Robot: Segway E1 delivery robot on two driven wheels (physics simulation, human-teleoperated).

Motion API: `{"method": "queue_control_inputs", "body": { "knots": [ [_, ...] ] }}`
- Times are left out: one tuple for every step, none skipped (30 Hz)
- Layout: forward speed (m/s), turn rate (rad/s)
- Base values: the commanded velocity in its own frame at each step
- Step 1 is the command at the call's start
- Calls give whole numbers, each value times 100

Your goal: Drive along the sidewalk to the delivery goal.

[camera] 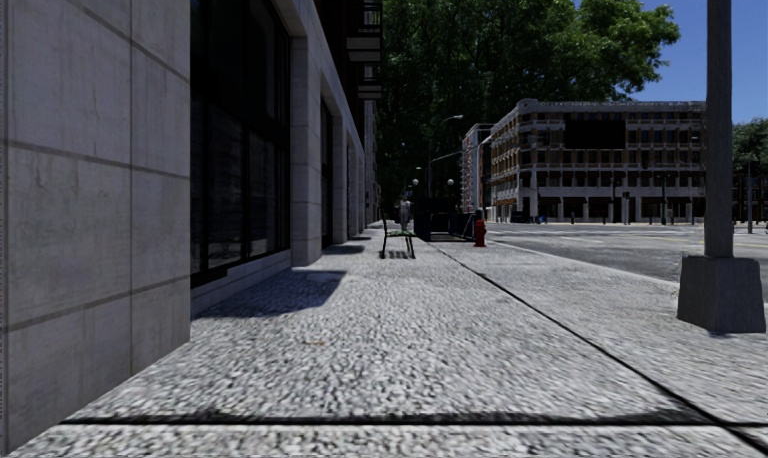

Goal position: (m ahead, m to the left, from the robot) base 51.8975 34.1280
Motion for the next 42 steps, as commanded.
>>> {"method": "queue_control_inputs", "body": {
  "knots": [
    [200,19],
    [200,19],
    [200,20],
    [200,20],
    [200,21],
    [200,21],
    [200,21],
    [200,26],
    [200,27],
    [200,28],
    [200,28],
    [200,28],
    [200,29],
    [200,29],
    [200,33],
    [200,33],
    [200,35],
    [200,36],
    [200,36],
    [200,36],
    [200,36],
    [200,36],
    [200,36],
    [200,36],
    [200,36],
    [200,36],
    [200,36],
    [200,22],
    [200,0],
    [200,0],
    [200,0],
    [200,0],
    [200,0],
    [200,0],
    [200,0],
    [200,0],
    [200,0],
    [200,0],
    [200,0],
    [200,0],
    [200,0],
    [200,0]
  ]
}}
